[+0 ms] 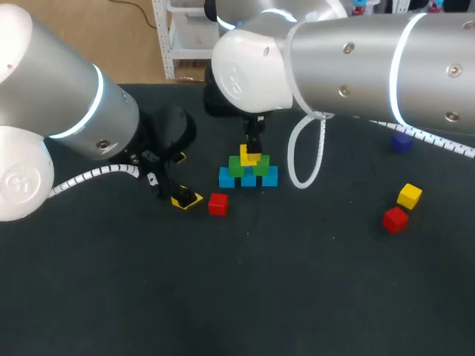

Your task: Place the blue cubes, place green cubes on the blue cubes, place the yellow cubes on the green cubes, then place the red cubes on the yellow cubes, and place purple cube on the red cubes.

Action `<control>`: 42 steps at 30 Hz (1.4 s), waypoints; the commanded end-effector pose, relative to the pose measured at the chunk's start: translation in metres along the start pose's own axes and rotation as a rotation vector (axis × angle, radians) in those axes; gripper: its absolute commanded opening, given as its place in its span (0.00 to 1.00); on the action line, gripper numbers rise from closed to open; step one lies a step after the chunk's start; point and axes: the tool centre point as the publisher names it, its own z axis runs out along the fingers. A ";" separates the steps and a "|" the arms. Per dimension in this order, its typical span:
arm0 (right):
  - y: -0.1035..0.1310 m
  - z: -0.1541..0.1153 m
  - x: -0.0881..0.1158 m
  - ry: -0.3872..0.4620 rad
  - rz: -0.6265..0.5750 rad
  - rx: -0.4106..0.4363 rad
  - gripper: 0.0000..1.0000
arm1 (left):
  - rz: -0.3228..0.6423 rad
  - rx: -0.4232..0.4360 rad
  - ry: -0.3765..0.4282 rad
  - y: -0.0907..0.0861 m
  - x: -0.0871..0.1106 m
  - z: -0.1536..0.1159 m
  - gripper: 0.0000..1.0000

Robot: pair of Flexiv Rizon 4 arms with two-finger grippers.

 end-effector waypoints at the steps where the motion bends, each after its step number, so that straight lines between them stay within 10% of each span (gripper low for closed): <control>1: -0.002 0.001 -0.001 0.000 0.001 -0.003 0.05 | -0.001 0.000 0.003 0.001 -0.001 0.000 1.00; 23: -0.003 0.002 -0.002 0.000 0.004 0.000 0.49 | -0.001 0.000 0.003 0.001 -0.001 0.000 1.00; 24: -0.003 0.002 -0.002 0.001 0.004 -0.001 0.87 | -0.001 0.000 0.003 0.001 -0.001 0.000 1.00; 26: -0.003 0.002 -0.002 0.002 0.004 -0.001 1.00 | -0.001 0.000 0.003 0.001 -0.001 0.000 1.00; 42: 0.001 -0.005 0.003 0.000 0.005 0.005 1.00 | -0.001 0.000 0.003 0.001 -0.001 0.000 1.00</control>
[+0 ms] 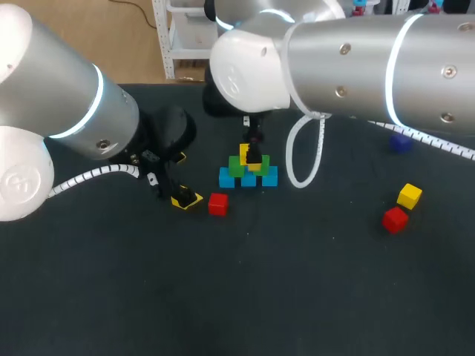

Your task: Place the blue cubes, place green cubes on the blue cubes, place the yellow cubes on the green cubes, then place the red cubes on the yellow cubes, and place purple cube on the red cubes.

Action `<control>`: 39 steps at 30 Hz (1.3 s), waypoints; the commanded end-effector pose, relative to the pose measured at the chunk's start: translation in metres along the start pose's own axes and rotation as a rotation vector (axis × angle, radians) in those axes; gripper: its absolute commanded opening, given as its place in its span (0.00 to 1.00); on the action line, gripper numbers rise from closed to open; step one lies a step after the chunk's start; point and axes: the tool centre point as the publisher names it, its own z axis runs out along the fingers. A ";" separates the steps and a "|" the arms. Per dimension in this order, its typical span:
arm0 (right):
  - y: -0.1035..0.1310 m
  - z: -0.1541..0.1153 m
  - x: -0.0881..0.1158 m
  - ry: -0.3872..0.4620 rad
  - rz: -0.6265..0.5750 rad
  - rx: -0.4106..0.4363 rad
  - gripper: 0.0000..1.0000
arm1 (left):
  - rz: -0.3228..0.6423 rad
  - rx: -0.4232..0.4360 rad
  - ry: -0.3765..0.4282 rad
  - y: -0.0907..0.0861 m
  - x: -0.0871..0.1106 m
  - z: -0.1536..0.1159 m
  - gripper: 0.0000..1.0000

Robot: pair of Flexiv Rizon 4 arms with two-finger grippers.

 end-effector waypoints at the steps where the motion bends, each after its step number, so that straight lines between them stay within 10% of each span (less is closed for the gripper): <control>1: 0.005 -0.008 0.005 -0.006 -0.002 0.008 1.00 | -0.001 0.000 0.003 0.001 -0.001 0.000 1.00; 39: 0.082 -0.040 0.144 -0.089 -0.054 0.090 1.00 | -0.001 0.000 0.003 0.001 -0.001 0.000 1.00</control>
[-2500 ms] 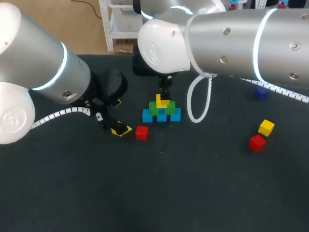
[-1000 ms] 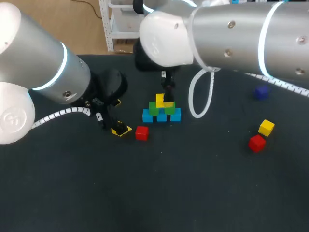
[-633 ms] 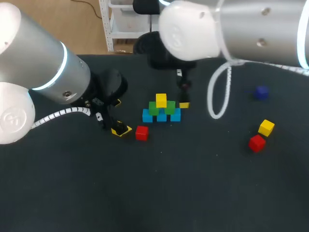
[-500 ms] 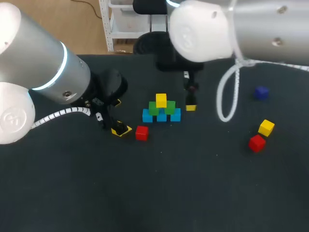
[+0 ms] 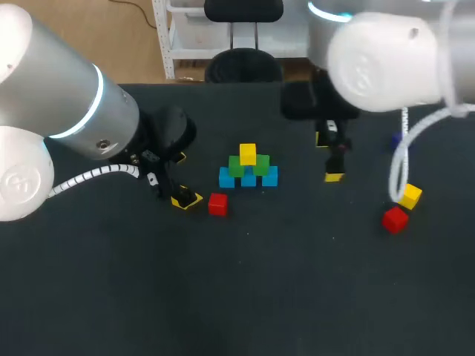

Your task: Place the blue cubes, place green cubes on the blue cubes, place the yellow cubes on the green cubes, then place the red cubes on the yellow cubes, and place purple cube on the red cubes.

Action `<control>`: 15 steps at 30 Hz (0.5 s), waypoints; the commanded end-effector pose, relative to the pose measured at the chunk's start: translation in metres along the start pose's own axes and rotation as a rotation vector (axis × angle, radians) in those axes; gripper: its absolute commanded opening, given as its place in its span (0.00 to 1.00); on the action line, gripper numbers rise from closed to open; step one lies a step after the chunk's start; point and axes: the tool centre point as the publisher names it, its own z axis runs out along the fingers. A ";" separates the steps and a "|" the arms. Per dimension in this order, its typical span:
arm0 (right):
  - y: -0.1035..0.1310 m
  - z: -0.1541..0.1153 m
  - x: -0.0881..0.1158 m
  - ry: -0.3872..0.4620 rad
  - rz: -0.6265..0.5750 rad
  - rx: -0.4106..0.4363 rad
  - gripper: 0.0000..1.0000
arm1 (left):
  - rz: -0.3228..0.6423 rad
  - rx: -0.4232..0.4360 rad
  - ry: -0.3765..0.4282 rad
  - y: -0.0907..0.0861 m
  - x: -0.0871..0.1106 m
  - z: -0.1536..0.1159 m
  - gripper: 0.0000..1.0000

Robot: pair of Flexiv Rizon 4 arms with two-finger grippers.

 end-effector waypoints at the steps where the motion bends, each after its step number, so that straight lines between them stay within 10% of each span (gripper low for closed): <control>1: 0.009 -0.001 0.017 -0.072 -0.022 0.112 1.00 | -0.001 0.000 0.003 0.001 -0.001 0.000 1.00; 15: 0.008 0.012 0.060 -0.067 -0.056 0.121 1.00 | -0.001 0.000 0.003 0.001 -0.001 0.000 1.00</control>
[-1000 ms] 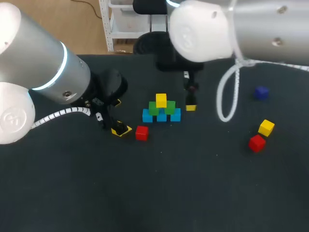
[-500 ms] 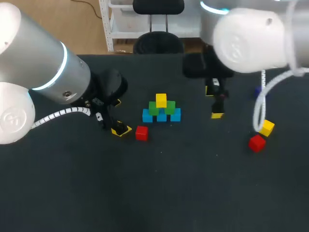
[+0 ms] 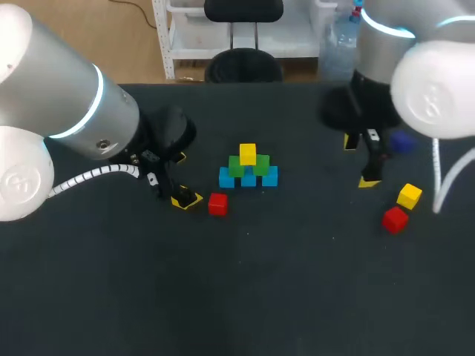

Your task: Place the blue cubes, place green cubes on the blue cubes, place the yellow cubes on the green cubes, then place the red cubes on the yellow cubes, and place purple cube on the red cubes.

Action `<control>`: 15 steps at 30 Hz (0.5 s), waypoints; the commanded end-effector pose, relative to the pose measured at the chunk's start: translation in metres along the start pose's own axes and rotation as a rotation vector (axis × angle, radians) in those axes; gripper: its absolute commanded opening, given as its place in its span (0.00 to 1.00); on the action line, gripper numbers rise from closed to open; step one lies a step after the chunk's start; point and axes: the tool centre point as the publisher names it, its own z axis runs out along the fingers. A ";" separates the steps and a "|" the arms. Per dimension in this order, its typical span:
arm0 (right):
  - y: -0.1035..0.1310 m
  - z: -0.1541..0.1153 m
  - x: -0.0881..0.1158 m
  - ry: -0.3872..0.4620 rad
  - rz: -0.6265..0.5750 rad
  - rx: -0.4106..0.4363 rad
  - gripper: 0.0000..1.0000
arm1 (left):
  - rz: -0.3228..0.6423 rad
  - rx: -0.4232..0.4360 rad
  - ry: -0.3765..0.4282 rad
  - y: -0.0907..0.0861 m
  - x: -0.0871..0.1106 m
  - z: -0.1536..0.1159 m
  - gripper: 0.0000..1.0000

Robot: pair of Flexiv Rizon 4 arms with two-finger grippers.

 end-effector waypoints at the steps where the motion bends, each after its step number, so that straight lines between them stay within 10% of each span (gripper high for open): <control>1: 0.002 0.006 0.012 -0.032 -0.007 0.052 1.00 | -0.001 0.000 0.003 0.001 -0.001 0.000 1.00; 15: -0.018 0.014 0.055 -0.070 0.039 0.055 1.00 | -0.001 0.000 0.003 0.001 -0.001 0.000 1.00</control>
